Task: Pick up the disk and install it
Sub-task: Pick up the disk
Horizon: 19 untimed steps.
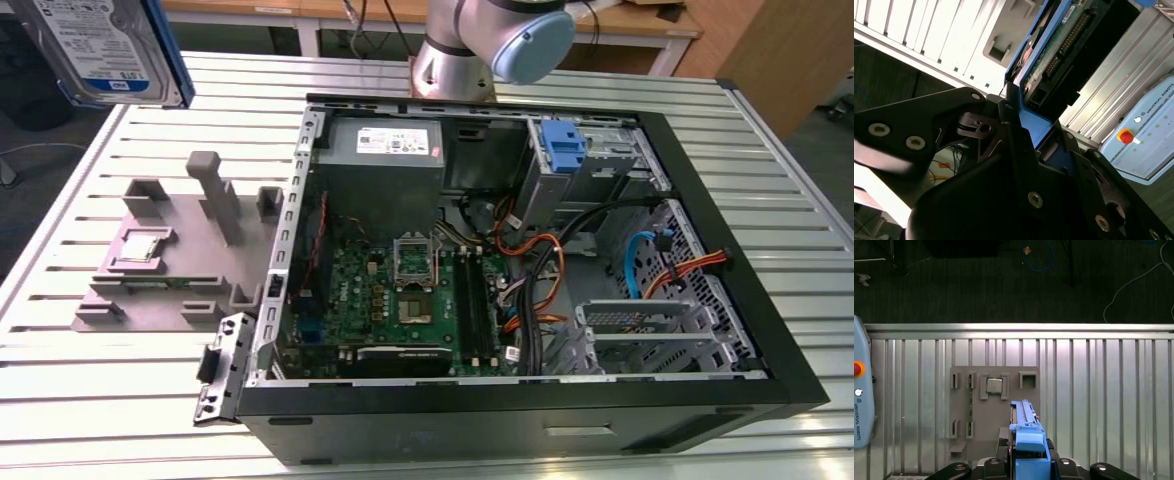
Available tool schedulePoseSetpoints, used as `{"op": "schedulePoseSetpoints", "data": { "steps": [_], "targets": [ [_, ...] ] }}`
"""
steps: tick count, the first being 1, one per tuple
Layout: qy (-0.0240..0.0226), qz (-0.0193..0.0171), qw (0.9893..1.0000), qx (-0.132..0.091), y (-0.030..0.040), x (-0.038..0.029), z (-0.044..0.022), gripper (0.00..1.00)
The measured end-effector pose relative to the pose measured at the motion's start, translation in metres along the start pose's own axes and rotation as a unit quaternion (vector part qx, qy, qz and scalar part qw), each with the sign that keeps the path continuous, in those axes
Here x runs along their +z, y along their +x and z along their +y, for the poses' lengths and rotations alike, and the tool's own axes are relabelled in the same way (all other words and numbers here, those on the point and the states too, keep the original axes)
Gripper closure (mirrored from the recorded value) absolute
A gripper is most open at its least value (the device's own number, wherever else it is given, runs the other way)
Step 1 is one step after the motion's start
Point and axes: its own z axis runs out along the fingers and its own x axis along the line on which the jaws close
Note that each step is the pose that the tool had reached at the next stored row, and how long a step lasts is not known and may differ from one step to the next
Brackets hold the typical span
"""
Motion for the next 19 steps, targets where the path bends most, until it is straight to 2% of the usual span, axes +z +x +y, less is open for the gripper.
{"op": "schedulePoseSetpoints", "data": {
  "steps": [9,19],
  "targets": [
    [0.0,0.0,1.0,0.0,0.0012,-0.0001,-0.0057,0.63],
    [0.0,0.0,1.0,0.0,0.0099,-0.0002,-0.0067,0.63]
  ]
}}
